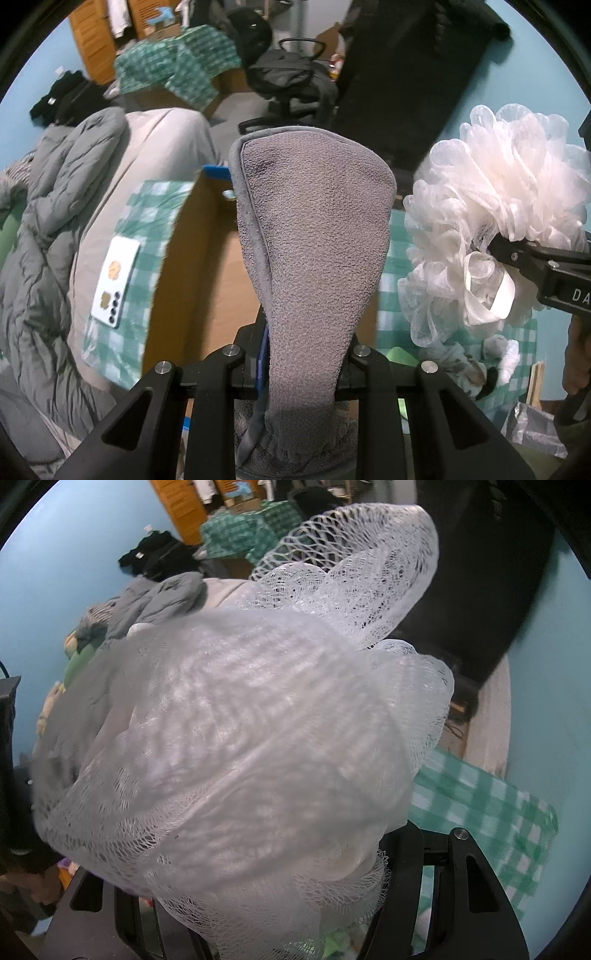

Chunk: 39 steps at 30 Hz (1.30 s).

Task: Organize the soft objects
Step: 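Lift the grey towel with the left gripper while the right gripper carries the loofah toward the box, then lower the towel into the box and open the left gripper while the right gripper releases the loofah there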

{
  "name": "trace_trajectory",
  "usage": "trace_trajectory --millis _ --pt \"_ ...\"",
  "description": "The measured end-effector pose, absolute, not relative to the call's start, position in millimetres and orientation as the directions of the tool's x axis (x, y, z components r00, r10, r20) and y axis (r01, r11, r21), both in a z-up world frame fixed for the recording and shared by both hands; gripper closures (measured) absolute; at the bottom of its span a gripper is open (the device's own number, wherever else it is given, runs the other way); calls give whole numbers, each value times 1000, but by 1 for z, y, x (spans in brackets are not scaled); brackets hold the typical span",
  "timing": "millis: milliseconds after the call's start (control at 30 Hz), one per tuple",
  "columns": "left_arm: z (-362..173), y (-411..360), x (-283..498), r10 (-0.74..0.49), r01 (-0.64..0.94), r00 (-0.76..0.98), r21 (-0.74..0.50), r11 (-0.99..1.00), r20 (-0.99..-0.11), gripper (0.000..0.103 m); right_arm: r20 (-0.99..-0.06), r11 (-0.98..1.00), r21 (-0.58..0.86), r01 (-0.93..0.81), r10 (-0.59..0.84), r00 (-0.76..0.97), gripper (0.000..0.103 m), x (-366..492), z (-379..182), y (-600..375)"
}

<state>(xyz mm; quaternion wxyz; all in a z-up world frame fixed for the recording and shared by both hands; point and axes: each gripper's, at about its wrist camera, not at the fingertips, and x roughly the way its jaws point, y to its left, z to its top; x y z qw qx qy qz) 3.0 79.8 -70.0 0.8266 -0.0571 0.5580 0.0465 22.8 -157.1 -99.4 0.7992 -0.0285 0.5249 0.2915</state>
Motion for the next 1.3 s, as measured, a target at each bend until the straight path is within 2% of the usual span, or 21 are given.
trace_trajectory --millis 633,733,800,900,1000,1033,1067,1167,1300 --pt "-123 145 19 53 -286 298 -36 958 -953 77 -894 764 272 -586 426 140 40 63 -132 -28" --pt "-131 150 24 62 -294 284 -25 956 -957 71 -902 766 267 -585 412 127 39 69 -137 -13" --pt "-133 151 27 70 -292 276 -14 956 -959 63 -909 770 259 -583 398 121 37 69 -137 -5" --pt "-134 152 31 95 -285 272 14 958 -958 54 -916 778 244 -580 381 125 29 71 -137 5" --pt "-129 150 30 125 -273 273 48 961 -954 41 -922 785 222 -578 362 138 22 75 -133 11" --pt "-127 150 30 129 -270 276 51 961 -952 35 -924 788 211 -579 354 145 16 75 -131 12" --pt "-124 149 29 127 -264 284 49 963 -950 31 -925 790 200 -580 347 153 15 75 -133 15" --pt "-116 147 27 125 -251 298 48 967 -946 25 -930 798 164 -581 322 179 15 74 -130 15" --pt "-104 143 22 122 -239 320 44 970 -939 25 -916 805 191 -561 352 194 15 75 -120 10"
